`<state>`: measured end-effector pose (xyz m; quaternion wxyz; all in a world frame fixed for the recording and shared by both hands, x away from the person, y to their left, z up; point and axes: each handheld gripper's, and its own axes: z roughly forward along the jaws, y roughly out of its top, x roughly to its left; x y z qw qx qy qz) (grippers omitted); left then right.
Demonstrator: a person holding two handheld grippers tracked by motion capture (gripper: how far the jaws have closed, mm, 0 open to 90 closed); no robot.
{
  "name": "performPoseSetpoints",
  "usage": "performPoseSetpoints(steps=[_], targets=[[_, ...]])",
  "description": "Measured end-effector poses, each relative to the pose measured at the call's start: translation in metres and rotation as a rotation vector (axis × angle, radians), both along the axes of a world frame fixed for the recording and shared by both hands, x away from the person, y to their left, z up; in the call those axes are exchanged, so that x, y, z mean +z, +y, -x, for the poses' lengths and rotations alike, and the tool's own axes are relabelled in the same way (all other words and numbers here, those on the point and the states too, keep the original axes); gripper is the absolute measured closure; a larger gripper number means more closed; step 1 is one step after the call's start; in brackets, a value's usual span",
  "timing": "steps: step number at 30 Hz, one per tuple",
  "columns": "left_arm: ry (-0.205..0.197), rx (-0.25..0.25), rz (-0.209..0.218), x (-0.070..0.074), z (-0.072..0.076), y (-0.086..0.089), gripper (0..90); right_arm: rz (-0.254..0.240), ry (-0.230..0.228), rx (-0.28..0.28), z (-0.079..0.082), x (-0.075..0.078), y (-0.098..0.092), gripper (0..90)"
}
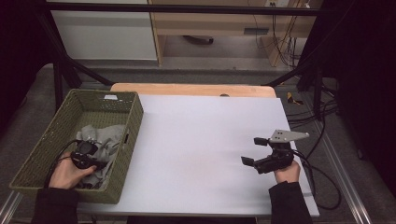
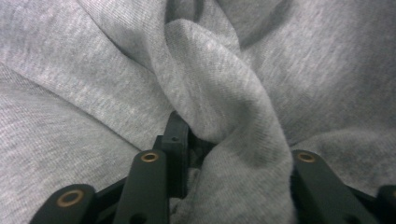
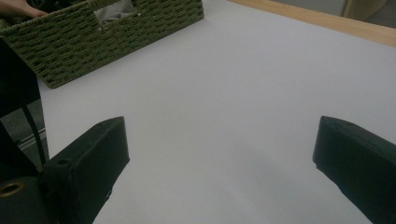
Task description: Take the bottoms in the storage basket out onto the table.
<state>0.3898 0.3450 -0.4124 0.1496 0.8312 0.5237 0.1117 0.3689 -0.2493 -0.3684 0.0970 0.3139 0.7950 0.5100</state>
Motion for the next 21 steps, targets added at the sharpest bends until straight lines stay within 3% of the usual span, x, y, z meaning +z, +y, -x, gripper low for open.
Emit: performPoseSetpoints(steps=[9, 21], targets=[[-0.014, -0.01, 0.017, 0.0018, 0.0012, 0.0015, 77.2, 0.002, 0.004, 0.0, -0.0005, -0.001, 0.0004, 4.0], [-0.05, -0.018, 0.053, 0.0086, 0.0032, 0.0058, 81.0, 0.005, 0.008, -0.001, -0.0006, -0.0016, 0.0006, 4.0]])
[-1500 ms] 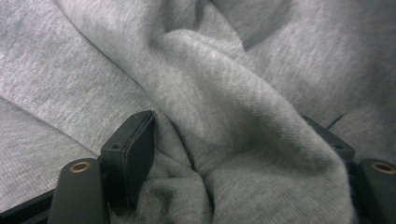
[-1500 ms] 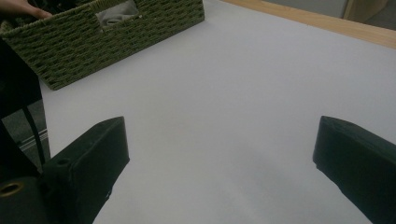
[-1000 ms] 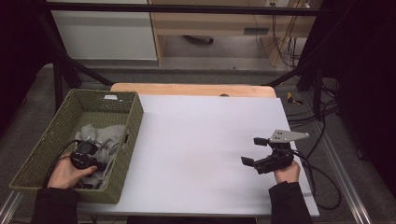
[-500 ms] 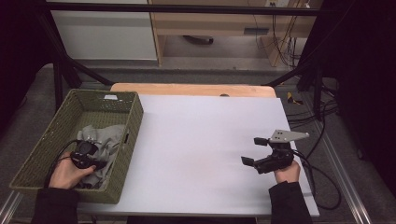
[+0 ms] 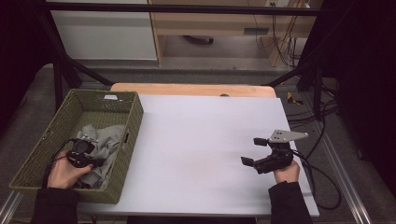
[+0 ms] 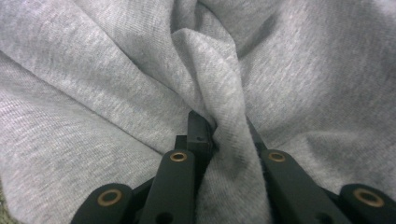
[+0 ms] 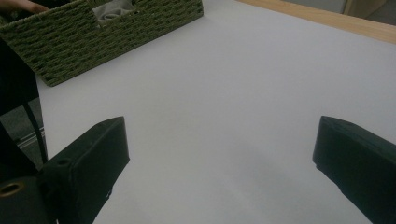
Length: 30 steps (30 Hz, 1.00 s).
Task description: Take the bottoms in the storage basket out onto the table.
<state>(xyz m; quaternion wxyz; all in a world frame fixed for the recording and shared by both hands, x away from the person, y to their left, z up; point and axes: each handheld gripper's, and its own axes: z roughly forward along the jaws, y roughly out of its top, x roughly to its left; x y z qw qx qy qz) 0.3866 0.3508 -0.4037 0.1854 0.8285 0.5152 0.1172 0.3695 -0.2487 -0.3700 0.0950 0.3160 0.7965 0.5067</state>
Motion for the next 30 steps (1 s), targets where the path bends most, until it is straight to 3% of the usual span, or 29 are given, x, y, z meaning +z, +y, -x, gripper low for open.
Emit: performPoseSetpoints(steps=[7, 16, 22, 30], targets=[[-0.024, 0.003, 0.029, 0.008, 0.002, 0.003, 81.9, -0.004, -0.003, 0.0, 0.0, 0.0, 0.0, 4.0], [-0.116, -0.007, 0.056, 0.019, 0.005, 0.005, 82.6, -0.005, -0.004, 0.0, 0.0, 0.0, 0.0, 4.1], [-0.13, -0.03, 0.047, 0.027, 0.005, 0.005, 82.7, -0.01, -0.005, 0.0, 0.0, 0.001, -0.001, 4.1], [-0.17, -0.025, 0.081, 0.037, 0.008, 0.01, 82.7, -0.011, -0.005, 0.001, 0.0, 0.001, -0.001, 4.0]])
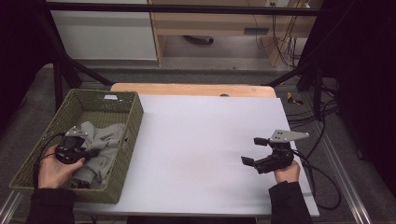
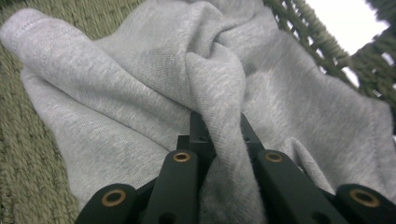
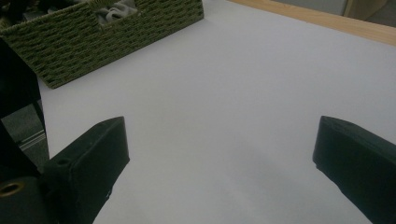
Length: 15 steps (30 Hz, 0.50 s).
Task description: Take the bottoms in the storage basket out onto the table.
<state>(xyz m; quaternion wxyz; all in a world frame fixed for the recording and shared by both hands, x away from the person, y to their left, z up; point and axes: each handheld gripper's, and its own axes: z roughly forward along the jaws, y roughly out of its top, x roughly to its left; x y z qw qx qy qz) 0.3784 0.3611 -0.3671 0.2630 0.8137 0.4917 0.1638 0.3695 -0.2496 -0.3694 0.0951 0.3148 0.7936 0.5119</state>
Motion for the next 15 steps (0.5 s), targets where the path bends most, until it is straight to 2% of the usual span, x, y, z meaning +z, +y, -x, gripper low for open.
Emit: performPoseSetpoints(steps=[12, 15], targets=[[-0.016, -0.007, 0.022, 0.016, 0.004, -0.001, 82.7, 0.0, 0.001, 0.003, 0.0, 0.0, -0.001, 4.1], [-0.022, 0.004, 0.035, 0.02, 0.005, -0.001, 82.7, 0.002, 0.0, 0.002, 0.0, 0.0, -0.001, 4.0]])
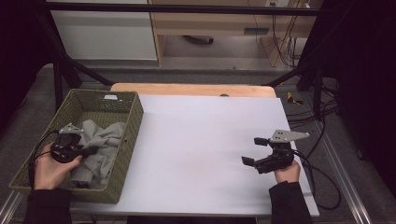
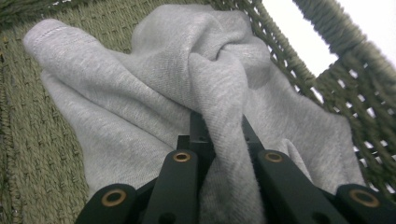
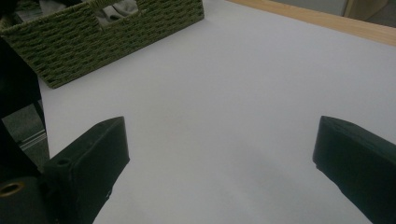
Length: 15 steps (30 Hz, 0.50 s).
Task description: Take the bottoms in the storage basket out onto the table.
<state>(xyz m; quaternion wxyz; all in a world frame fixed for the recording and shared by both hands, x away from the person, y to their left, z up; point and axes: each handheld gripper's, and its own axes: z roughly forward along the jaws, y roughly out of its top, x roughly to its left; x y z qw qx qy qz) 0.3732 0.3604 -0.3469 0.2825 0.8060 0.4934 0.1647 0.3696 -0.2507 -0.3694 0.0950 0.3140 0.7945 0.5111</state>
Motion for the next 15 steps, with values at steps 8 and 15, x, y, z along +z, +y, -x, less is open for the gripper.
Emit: performPoseSetpoints(steps=[8, 15], targets=[[-0.005, 0.0, 0.017, 0.012, 0.005, 0.002, 82.7, -0.003, 0.001, -0.001, 0.0, 0.0, 0.0, 4.0], [-0.015, -0.012, 0.018, 0.02, 0.009, 0.004, 82.8, -0.003, 0.003, -0.003, 0.0, -0.001, 0.001, 4.1]])
